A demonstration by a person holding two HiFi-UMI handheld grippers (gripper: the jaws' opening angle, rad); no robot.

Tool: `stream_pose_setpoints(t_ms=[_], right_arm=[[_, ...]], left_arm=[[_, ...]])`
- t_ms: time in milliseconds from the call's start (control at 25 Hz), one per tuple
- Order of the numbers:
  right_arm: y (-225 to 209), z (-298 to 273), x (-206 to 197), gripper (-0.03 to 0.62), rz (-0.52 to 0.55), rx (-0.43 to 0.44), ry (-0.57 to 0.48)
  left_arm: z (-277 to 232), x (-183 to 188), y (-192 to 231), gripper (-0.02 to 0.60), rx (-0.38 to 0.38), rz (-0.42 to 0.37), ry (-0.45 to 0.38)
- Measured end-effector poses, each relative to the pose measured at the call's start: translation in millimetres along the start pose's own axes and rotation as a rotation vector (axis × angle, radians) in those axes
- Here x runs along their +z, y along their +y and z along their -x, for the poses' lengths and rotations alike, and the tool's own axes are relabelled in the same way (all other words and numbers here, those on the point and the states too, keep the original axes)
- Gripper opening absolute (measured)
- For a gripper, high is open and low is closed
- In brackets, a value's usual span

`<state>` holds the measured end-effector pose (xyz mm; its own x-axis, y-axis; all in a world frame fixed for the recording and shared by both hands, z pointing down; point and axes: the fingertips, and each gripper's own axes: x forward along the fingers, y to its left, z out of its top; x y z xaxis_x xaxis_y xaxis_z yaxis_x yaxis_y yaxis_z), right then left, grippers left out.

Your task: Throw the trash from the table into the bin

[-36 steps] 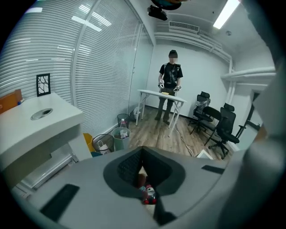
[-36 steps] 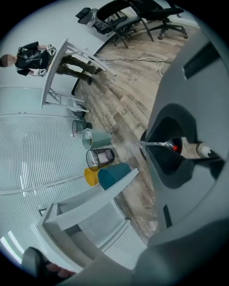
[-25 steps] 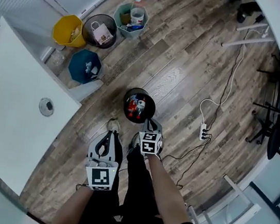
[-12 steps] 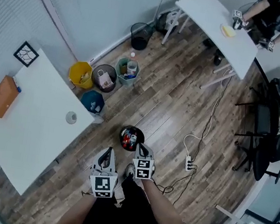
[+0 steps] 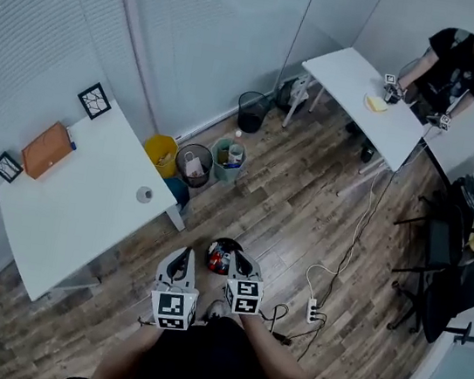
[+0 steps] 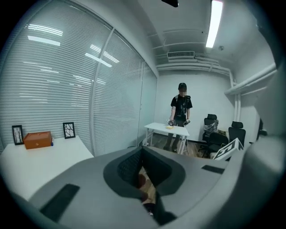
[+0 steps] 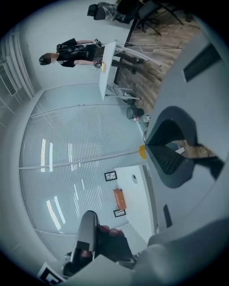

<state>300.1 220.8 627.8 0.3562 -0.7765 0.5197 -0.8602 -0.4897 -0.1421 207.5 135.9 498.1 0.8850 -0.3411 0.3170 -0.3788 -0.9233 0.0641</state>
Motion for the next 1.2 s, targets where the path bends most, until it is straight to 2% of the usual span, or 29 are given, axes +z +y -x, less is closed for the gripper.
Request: stream_pose_setpoints(t_ms=[120, 280, 440, 720, 840, 960, 1040, 1200], right_arm=[[12, 17, 9, 0.005, 0.036, 0.065, -0.033], [43, 29, 23, 0.006, 0.120, 0.194, -0.071], [104, 30, 42, 0.005, 0.158, 0.347, -0.110], [224, 47, 67, 0.006, 0.254, 0.571, -0.176], [272, 53, 73, 0.006, 0.293, 0.633, -0.206], [320, 53, 83, 0.006, 0.328, 0.676, -0.235], [349, 52, 92, 0.006, 0.323, 0.686, -0.254], [396, 50, 103, 0.006, 0.318, 0.693, -0.283]], left_arm=[[27, 6, 1, -0.002, 0.084, 0.018, -0.029], [67, 6, 13, -0.003, 0.221, 0.012, -0.036], [119, -1, 51, -0.003, 0.391, 0.011, -0.020], [205, -5, 120, -0.002, 0.621, 0.095, -0.069], [234, -11, 150, -0.003, 0.672, 0.116, -0.097], [262, -16, 183, -0.003, 0.706, 0.081, -0.109], [279, -18, 205, -0.003, 0.717, 0.067, -0.113], [306, -25, 241, -0.002, 0.705, 0.108, -0.137]])
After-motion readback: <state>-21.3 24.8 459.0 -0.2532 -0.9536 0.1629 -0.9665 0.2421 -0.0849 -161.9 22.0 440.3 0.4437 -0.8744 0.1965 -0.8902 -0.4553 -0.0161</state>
